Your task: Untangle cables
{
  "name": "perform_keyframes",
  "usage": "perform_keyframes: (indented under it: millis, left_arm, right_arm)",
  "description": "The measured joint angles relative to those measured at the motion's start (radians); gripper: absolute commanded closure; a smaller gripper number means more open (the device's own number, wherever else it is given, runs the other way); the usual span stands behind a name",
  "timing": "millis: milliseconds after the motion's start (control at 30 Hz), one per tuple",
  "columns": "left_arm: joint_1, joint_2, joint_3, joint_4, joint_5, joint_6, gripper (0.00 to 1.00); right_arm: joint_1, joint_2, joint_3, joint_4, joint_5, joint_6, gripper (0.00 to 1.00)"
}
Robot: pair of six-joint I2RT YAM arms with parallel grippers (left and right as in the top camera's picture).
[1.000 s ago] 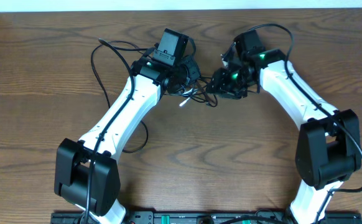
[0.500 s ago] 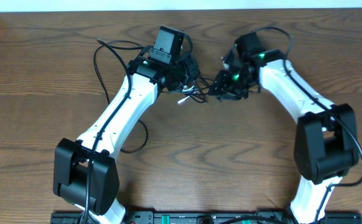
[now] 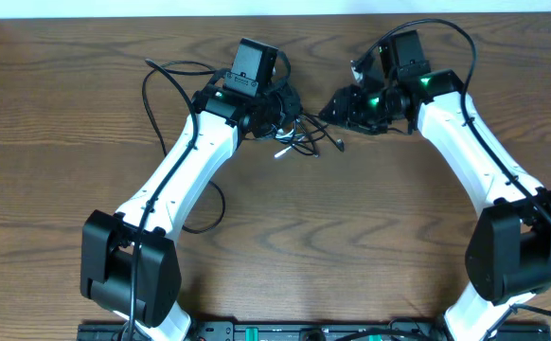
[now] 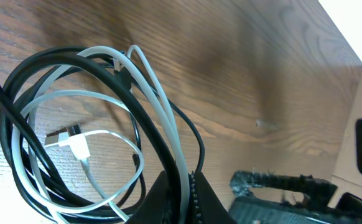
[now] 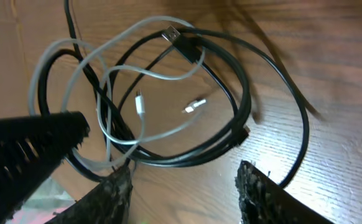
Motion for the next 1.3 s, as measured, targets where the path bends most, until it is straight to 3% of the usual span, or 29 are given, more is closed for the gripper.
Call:
perform_keyframes:
  millis: [333,567,900,1300]
  left_arm:
    - [0.000,0.000,0.000,0.000,0.000,0.000,0.93]
    - [0.000,0.000,0.000,0.000,0.004,0.000,0.93]
    - [0.044,-0.003,0.005,0.051,0.175,0.097,0.93]
    - [0.267,-0.203,0.007,0.056,0.550,0.126,0.92]
  right_arm:
    - [0.065,0.156,0.000,0.013,0.001,0.039,0.53]
    - [0.072,0.223,0.000,-0.003,0.002,0.033,0.98]
    - [0.067,0.249,0.000,-0.100,0.106,-0.003,0.99]
    - [-0.009,0.249,0.008,-0.167,0.217,-0.049,0.99]
